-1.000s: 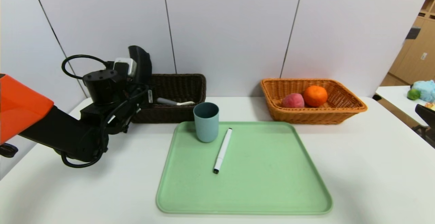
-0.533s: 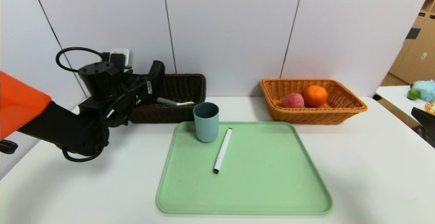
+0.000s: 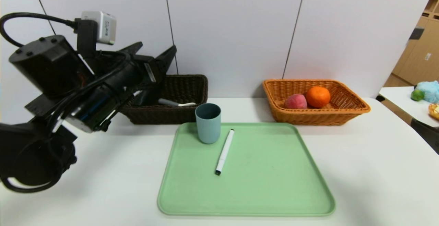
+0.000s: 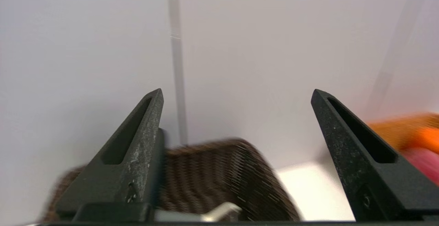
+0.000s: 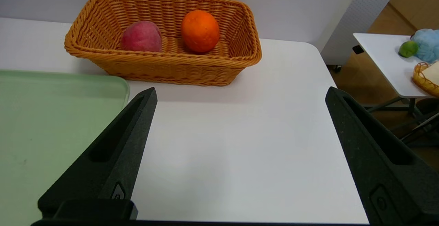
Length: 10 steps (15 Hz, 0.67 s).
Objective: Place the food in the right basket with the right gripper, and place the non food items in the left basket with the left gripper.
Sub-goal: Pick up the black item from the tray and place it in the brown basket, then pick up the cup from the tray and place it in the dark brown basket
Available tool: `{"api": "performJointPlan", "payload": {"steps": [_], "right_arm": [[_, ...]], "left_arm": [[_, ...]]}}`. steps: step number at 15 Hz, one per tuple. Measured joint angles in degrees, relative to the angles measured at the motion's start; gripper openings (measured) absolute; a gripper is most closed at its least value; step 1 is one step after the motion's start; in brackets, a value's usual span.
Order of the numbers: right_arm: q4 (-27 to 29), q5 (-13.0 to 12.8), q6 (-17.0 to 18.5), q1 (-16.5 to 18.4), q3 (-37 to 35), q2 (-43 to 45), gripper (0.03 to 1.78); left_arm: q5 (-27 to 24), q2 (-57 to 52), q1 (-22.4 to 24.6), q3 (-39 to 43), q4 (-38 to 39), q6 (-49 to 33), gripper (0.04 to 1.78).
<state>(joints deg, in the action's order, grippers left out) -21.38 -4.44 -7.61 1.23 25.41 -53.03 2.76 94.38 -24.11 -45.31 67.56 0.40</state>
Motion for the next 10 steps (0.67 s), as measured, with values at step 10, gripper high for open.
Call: {"api": "performJointPlan", "payload": {"steps": [10], "right_arm": [[0.0, 0.1, -0.7, 0.0, -2.0, 0.9, 1.69]], "left_arm": [[-2.0, 6.9, -7.8, 27.8, 19.5, -4.2, 1.66]]}}
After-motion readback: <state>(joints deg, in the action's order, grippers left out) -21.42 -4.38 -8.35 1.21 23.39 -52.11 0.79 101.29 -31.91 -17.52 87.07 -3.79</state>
